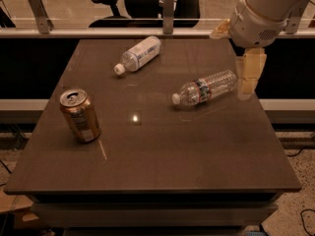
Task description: Place water bottle upright
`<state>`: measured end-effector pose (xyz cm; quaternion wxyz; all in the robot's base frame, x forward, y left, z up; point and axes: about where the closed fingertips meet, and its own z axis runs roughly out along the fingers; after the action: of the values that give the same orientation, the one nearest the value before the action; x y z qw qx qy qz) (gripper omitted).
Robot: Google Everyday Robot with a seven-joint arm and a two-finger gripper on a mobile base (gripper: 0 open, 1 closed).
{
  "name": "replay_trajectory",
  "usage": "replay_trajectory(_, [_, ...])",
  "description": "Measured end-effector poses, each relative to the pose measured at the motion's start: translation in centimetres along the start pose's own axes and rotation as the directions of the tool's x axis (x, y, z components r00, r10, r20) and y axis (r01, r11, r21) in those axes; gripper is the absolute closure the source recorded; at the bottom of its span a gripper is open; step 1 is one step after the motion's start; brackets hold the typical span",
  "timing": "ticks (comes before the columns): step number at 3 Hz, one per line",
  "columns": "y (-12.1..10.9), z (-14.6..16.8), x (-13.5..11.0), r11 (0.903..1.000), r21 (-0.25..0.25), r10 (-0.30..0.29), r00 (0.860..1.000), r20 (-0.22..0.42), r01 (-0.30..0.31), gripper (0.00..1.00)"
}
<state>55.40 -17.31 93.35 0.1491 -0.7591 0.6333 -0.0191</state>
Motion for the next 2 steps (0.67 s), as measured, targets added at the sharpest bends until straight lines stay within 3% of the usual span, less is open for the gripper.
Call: replay_trajectory(2, [-1.4,4.4,-0.5,0.9998,-0.009,0.014,0.997,-0.073,-0.015,0.00])
